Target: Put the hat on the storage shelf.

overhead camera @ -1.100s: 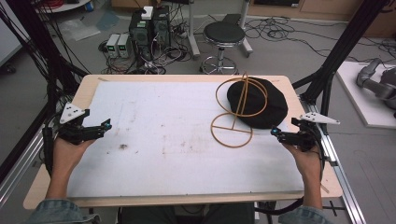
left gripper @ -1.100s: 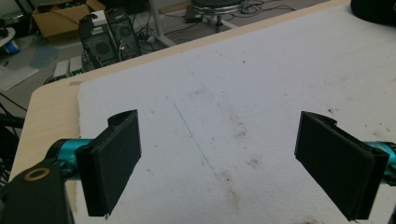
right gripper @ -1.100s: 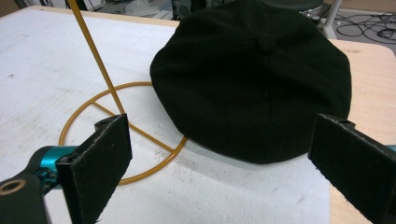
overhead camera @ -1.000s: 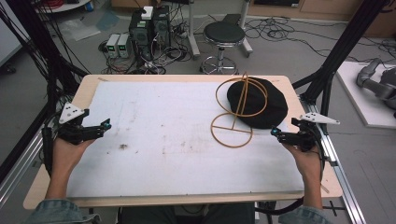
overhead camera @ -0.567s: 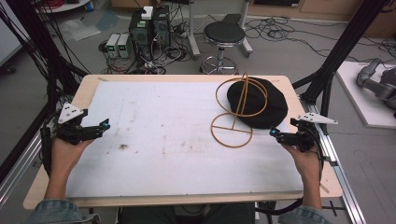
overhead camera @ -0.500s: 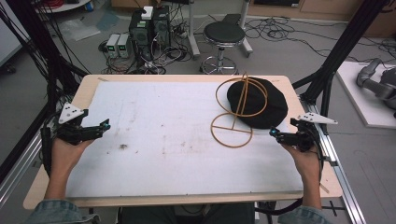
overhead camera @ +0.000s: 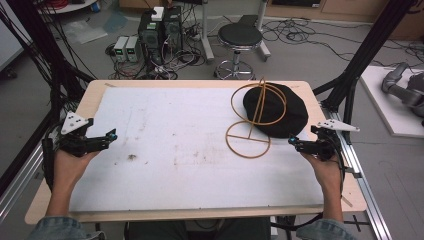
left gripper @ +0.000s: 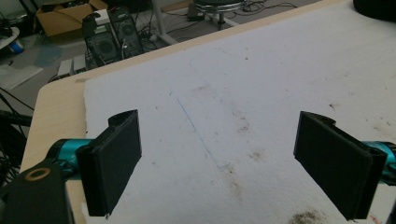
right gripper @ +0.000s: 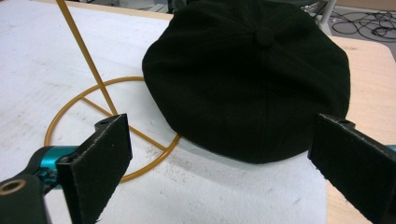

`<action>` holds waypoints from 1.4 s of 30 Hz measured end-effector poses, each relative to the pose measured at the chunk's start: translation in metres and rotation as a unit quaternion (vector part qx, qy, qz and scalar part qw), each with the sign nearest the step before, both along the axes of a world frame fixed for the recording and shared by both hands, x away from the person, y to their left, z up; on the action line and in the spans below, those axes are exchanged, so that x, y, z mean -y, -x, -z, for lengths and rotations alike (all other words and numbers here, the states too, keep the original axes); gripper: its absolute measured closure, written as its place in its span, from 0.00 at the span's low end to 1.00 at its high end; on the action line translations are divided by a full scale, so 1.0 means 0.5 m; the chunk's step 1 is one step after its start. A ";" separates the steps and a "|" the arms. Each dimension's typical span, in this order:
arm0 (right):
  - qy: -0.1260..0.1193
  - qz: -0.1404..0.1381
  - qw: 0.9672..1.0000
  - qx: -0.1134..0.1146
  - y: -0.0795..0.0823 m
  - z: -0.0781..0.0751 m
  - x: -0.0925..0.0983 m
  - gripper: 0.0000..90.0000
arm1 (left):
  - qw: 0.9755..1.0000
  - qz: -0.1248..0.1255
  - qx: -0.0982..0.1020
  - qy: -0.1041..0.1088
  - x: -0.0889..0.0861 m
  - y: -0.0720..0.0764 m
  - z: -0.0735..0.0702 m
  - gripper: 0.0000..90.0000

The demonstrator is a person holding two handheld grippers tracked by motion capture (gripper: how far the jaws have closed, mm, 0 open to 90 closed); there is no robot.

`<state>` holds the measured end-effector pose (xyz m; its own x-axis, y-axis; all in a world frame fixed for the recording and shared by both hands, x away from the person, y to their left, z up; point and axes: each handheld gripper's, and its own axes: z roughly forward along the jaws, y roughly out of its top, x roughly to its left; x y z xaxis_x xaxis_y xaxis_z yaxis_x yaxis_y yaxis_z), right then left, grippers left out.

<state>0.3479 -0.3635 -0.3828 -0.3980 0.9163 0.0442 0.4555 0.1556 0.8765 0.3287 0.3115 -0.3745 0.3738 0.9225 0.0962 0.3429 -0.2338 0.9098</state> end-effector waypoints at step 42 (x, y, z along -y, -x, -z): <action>0.015 0.006 1.000 0.000 -0.131 0.009 0.015 0.07 | 1.000 -0.014 0.014 0.018 -0.015 0.058 -0.007 0.17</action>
<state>0.4136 -0.3711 -0.3875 -0.3869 0.9220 0.0172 0.4572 0.1756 0.8719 0.2997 0.3189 -0.3709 0.3459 0.9355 0.0720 0.3236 -0.1910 0.9267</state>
